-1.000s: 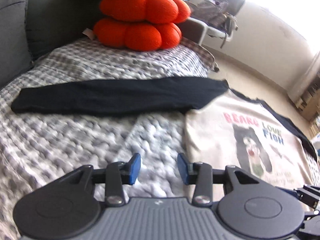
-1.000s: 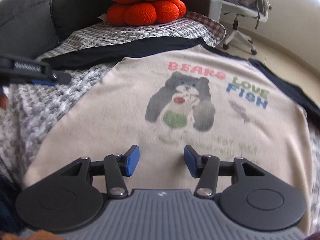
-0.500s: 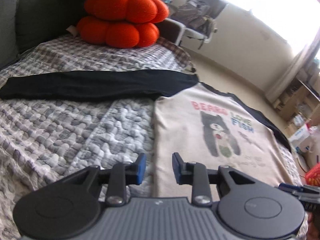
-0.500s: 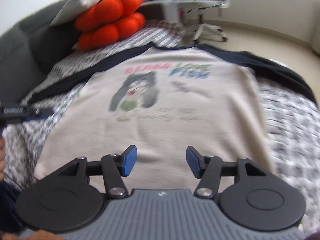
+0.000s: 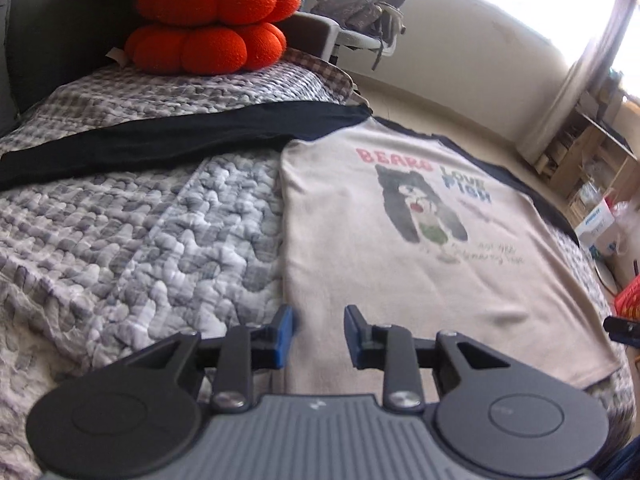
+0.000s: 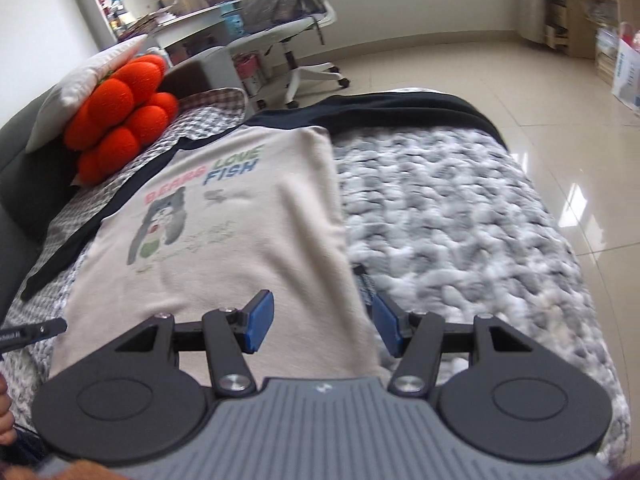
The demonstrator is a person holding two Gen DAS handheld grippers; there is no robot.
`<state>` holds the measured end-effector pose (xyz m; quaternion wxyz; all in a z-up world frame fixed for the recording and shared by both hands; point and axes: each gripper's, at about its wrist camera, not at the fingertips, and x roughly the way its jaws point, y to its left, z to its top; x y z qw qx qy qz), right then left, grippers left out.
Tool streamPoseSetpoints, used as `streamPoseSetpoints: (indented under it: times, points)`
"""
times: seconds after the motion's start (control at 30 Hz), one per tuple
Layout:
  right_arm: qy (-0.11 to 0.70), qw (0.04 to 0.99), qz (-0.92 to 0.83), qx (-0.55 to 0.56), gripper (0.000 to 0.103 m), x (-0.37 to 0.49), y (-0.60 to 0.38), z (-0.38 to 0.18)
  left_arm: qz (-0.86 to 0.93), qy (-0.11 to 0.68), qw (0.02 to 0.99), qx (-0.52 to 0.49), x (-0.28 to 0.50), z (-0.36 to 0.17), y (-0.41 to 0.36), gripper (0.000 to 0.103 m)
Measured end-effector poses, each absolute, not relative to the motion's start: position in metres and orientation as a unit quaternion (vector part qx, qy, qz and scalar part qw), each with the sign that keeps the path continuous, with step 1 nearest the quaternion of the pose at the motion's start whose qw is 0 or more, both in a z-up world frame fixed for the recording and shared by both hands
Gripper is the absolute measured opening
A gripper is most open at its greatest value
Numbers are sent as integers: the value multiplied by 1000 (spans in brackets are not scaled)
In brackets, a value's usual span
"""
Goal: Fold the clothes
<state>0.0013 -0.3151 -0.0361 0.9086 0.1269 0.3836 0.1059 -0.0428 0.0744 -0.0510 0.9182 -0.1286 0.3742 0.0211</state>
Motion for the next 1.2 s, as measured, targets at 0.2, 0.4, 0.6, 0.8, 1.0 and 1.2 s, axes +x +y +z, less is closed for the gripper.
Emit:
streamPoseSetpoints:
  times: [0.2,0.4,0.6,0.8,1.0,1.2]
  points:
    - [388,908,108,114,39,-10,-322,-41,26,370,920,-127,-50,-53,77,22]
    - [373,913,99,131,30,-17,-331,-43,21,362,919,-153,-62,-49,90,21]
    - [381,911,97,120,32,-21,-327,-48,6,373,918,-136,-72,-55,79,24]
    - [377,918,95,73,30,-25,-310,-51,8,373,918,-133,-74,-57,76,23]
    - [371,923,87,58,14,-27,-302,-52,16,377,919,-117,-74,-58,74,5]
    - [356,930,81,48,7,-32,-297,-49,13,373,918,-131,-77,-55,79,3]
